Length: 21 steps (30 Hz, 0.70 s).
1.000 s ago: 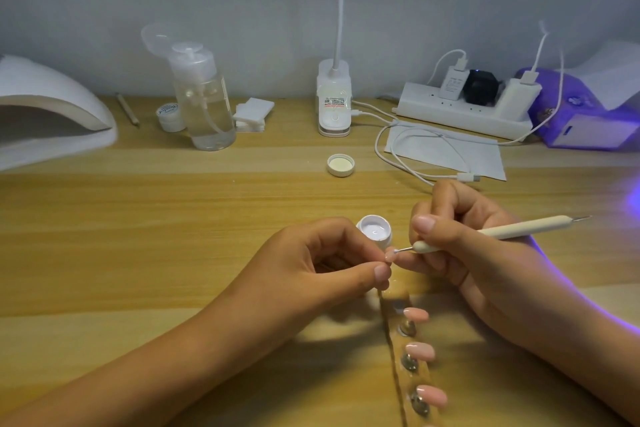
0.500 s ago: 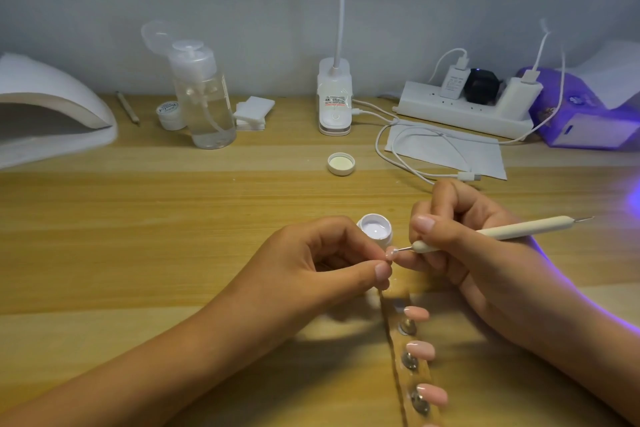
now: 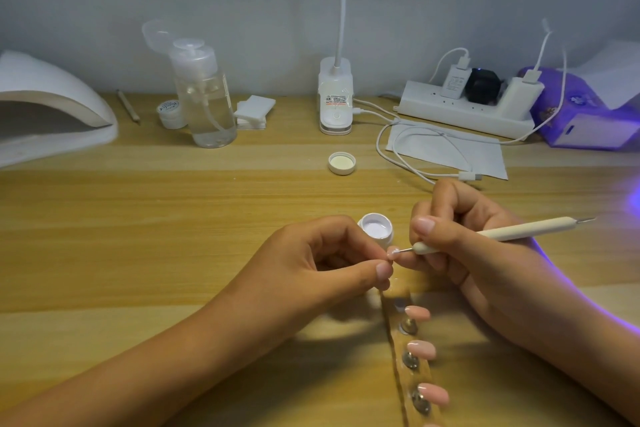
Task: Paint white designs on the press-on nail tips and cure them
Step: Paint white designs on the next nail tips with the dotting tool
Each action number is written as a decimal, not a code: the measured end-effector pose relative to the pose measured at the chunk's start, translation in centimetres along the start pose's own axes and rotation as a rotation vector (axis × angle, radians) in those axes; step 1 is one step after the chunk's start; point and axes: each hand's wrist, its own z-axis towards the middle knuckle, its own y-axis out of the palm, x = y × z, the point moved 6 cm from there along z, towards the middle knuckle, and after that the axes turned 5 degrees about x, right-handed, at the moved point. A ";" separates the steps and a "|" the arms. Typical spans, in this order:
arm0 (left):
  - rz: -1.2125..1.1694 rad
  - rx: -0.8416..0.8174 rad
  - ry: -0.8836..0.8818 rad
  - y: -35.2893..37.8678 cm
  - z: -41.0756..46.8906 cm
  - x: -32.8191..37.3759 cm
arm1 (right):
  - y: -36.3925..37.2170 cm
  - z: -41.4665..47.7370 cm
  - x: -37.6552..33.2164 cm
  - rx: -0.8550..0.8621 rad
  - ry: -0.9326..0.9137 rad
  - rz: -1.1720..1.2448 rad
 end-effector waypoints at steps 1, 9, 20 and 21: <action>-0.001 -0.001 0.001 0.0 0.0 0.0 | 0.0 0.0 0.0 0.000 0.001 0.004; -0.003 -0.006 0.003 0.0 0.0 0.1 | 0.0 0.0 0.0 0.002 0.003 -0.011; -0.005 -0.005 0.007 0.1 0.0 0.2 | 0.1 0.0 0.0 0.019 0.018 0.009; -0.008 -0.006 0.006 0.1 0.0 0.2 | 0.1 0.0 0.0 0.022 0.019 0.009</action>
